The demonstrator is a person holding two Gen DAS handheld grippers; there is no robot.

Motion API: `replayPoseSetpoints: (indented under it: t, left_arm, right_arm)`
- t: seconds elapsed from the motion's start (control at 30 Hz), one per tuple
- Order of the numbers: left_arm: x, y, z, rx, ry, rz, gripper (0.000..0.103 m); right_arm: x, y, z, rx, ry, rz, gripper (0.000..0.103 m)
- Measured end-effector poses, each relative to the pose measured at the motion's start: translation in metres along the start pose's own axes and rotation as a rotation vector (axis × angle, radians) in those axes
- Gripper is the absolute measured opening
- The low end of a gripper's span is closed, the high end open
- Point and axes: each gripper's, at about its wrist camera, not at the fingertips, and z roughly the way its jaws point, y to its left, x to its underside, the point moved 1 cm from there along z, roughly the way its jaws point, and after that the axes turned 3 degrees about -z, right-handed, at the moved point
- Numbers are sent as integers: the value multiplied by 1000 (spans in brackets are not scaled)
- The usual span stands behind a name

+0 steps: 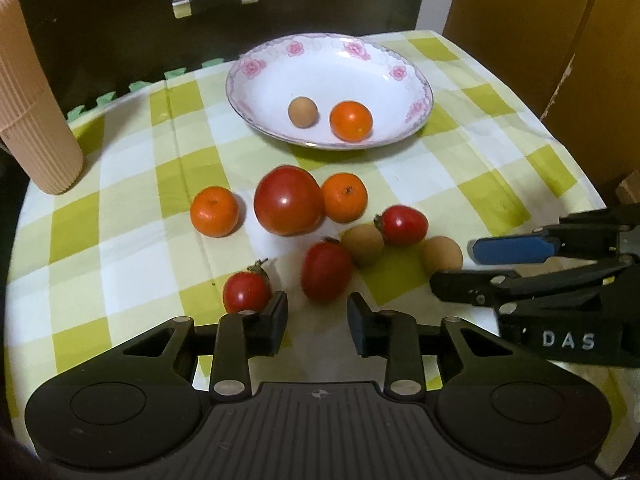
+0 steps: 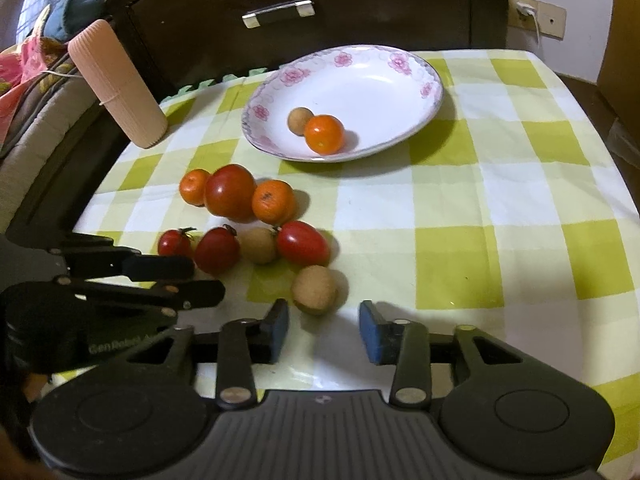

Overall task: Organize fruits
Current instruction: 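Grasp a red tomato with the left gripper while the right gripper holds the brown fruit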

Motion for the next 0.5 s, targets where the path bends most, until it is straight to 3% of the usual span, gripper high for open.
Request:
replayPoseSetpoints:
  t: [0.13,0.33,0.5]
  left_arm:
    - [-7,1,5,4,-17,-7,49]
    - [-10,-6,14,-9,-28,31,49]
    - [-8,-10,13,-14,-22,49,38]
  right_arm:
    - [-4,6,3,0,-5,-12,41]
    - [-4,9,11,33,0,-46,41]
    - [-5,7,11,54,-2,-58,28]
